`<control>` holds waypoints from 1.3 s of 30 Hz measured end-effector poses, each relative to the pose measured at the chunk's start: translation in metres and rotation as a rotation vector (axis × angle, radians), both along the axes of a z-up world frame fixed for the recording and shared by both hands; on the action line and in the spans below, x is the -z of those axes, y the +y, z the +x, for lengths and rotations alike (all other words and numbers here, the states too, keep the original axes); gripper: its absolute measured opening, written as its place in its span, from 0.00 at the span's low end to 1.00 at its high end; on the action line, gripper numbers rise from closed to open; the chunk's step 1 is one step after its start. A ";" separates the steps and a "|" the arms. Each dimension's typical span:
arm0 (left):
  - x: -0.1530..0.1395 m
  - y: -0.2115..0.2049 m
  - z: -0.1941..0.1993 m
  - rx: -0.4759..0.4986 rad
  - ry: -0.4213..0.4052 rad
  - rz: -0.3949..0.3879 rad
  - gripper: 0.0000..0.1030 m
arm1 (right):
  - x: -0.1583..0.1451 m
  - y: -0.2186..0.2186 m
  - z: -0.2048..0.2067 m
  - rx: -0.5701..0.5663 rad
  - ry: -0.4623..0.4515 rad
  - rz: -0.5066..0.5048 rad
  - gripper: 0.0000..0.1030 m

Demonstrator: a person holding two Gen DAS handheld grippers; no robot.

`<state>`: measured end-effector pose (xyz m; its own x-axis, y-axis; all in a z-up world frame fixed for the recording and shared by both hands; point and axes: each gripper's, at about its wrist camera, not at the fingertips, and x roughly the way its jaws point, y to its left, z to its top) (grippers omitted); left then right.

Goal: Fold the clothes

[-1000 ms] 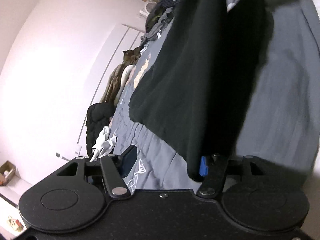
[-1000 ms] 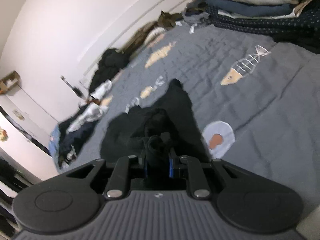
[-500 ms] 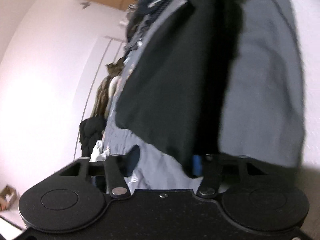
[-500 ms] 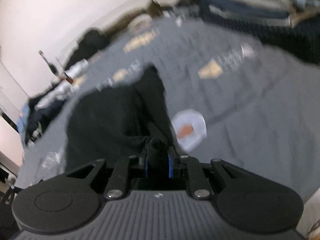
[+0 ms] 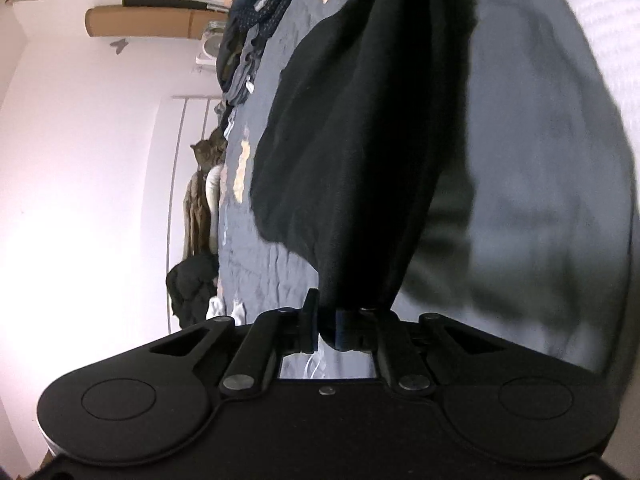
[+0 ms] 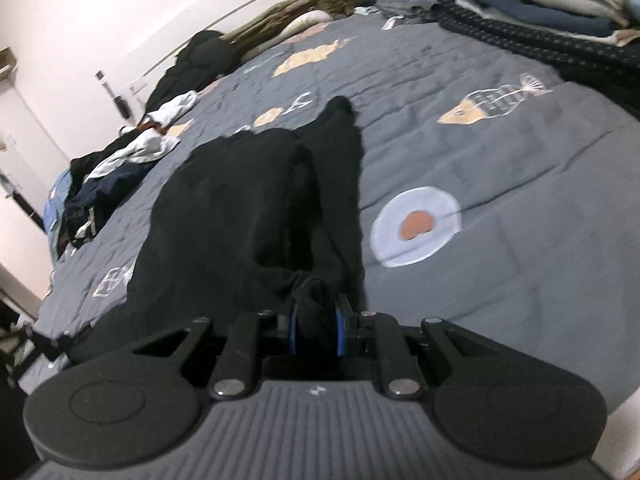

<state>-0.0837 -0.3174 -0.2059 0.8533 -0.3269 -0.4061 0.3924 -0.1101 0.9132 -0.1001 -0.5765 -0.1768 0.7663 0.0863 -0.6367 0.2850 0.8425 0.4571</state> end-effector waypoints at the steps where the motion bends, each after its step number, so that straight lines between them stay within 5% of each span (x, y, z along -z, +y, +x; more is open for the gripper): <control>1: -0.004 0.005 0.002 -0.006 -0.001 0.004 0.08 | 0.000 0.004 0.001 -0.015 -0.004 0.009 0.16; 6: -0.016 0.027 -0.003 -0.024 0.031 0.041 0.08 | -0.006 0.022 0.001 -0.066 -0.029 0.057 0.16; 12: -0.004 0.031 -0.004 -0.046 0.189 0.086 0.11 | 0.002 0.038 0.002 -0.124 0.051 0.051 0.17; 13: -0.005 0.032 -0.004 -0.051 0.210 0.087 0.18 | 0.000 0.036 0.001 -0.129 0.060 0.047 0.18; 16: -0.025 0.044 0.000 -0.066 0.280 0.089 0.68 | -0.010 0.033 -0.004 -0.152 0.086 0.030 0.26; 19: -0.051 0.060 0.005 -0.083 0.359 0.080 0.70 | -0.022 0.027 -0.012 -0.160 0.107 0.007 0.35; 23: -0.112 0.082 0.024 -0.161 0.555 -0.177 0.70 | -0.045 0.013 -0.023 -0.132 0.023 0.013 0.40; 26: -0.149 0.077 0.058 -0.215 0.689 -0.505 0.70 | -0.062 0.002 0.005 -0.138 -0.042 -0.011 0.46; 31: -0.152 0.058 0.091 -0.301 0.797 -0.948 0.70 | -0.089 -0.015 0.051 -0.149 -0.148 -0.051 0.54; 35: -0.126 0.035 0.116 -0.390 0.882 -1.152 0.70 | -0.074 -0.022 0.111 -0.175 -0.125 -0.058 0.56; 39: -0.107 0.023 0.138 -0.449 0.931 -1.202 0.70 | -0.041 -0.024 0.151 -0.208 -0.061 -0.071 0.56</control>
